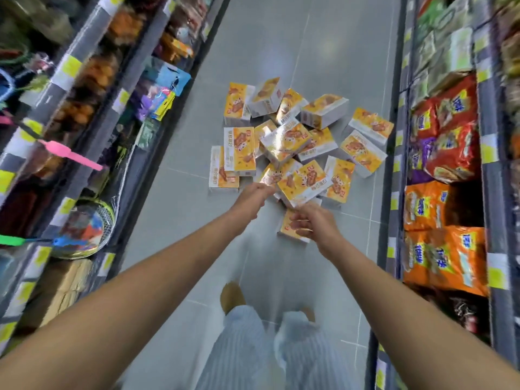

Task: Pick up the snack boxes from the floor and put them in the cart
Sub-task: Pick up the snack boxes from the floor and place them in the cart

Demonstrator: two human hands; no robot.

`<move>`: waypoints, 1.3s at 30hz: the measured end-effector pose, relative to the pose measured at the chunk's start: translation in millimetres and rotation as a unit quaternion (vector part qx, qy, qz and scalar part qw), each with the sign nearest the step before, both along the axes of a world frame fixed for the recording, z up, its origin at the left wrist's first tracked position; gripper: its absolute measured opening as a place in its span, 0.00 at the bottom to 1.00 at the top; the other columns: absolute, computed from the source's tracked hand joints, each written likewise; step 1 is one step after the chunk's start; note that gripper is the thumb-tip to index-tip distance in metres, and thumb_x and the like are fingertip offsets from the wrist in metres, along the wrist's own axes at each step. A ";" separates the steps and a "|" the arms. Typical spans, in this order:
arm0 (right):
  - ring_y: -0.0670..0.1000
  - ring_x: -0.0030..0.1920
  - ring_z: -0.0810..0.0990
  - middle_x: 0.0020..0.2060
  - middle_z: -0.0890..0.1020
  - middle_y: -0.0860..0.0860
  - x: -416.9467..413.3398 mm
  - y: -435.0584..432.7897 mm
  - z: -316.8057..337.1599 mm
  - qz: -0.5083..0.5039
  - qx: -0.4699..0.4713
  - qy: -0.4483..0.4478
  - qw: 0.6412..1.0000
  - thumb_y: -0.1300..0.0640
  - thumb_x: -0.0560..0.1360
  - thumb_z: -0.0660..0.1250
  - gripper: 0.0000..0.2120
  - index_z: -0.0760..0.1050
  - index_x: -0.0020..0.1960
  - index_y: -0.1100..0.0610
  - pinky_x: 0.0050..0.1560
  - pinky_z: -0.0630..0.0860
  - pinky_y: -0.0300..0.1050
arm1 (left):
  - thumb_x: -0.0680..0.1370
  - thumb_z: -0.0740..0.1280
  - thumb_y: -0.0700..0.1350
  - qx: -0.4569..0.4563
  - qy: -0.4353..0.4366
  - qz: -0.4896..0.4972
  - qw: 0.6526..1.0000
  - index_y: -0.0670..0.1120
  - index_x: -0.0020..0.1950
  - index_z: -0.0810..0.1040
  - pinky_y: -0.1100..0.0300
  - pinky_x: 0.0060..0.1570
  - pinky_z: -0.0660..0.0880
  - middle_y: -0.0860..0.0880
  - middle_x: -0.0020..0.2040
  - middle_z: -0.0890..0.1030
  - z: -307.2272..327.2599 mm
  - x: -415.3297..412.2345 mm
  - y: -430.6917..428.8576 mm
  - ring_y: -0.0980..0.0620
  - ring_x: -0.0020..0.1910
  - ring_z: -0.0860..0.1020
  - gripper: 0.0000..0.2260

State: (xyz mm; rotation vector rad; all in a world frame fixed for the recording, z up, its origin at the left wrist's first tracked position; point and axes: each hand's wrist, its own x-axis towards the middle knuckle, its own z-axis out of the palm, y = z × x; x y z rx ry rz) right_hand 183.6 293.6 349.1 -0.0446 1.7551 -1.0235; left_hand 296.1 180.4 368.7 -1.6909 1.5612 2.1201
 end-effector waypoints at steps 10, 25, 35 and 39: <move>0.47 0.28 0.80 0.34 0.80 0.52 -133.4 -32.1 -125.7 -0.034 0.060 -0.018 0.997 0.61 0.79 0.61 0.06 0.74 0.44 0.57 0.36 0.71 0.42 | 0.80 0.62 0.48 0.103 -0.042 0.085 0.990 0.45 0.66 0.71 0.57 0.52 0.66 0.48 0.57 0.72 -132.8 -126.4 -19.4 0.50 0.56 0.71 0.16; 0.51 0.42 0.77 0.48 0.81 0.55 -264.2 -73.9 -399.5 -0.033 0.191 -0.075 0.978 0.54 0.77 0.64 0.10 0.76 0.55 0.57 0.36 0.72 0.42 | 0.77 0.66 0.51 0.006 -0.156 0.121 0.980 0.46 0.73 0.64 0.62 0.55 0.65 0.48 0.71 0.68 -397.0 -259.9 -75.2 0.49 0.68 0.69 0.26; 0.45 0.44 0.77 0.46 0.79 0.46 -257.9 -75.5 -514.1 -0.044 0.183 -0.160 0.969 0.49 0.78 0.65 0.17 0.70 0.65 0.53 0.45 0.73 0.44 | 0.78 0.59 0.57 -0.201 -0.265 -0.054 0.941 0.49 0.68 0.72 0.47 0.64 0.69 0.47 0.64 0.77 -519.5 -262.2 -85.0 0.43 0.64 0.72 0.22; 0.45 0.42 0.79 0.46 0.80 0.48 -255.8 -71.1 -520.7 -0.082 0.165 -0.155 0.971 0.49 0.78 0.65 0.17 0.69 0.64 0.51 0.32 0.76 0.37 | 0.78 0.54 0.62 -0.197 -0.348 -0.098 0.911 0.47 0.60 0.78 0.52 0.54 0.70 0.45 0.57 0.79 -518.2 -254.4 -68.0 0.43 0.59 0.75 0.24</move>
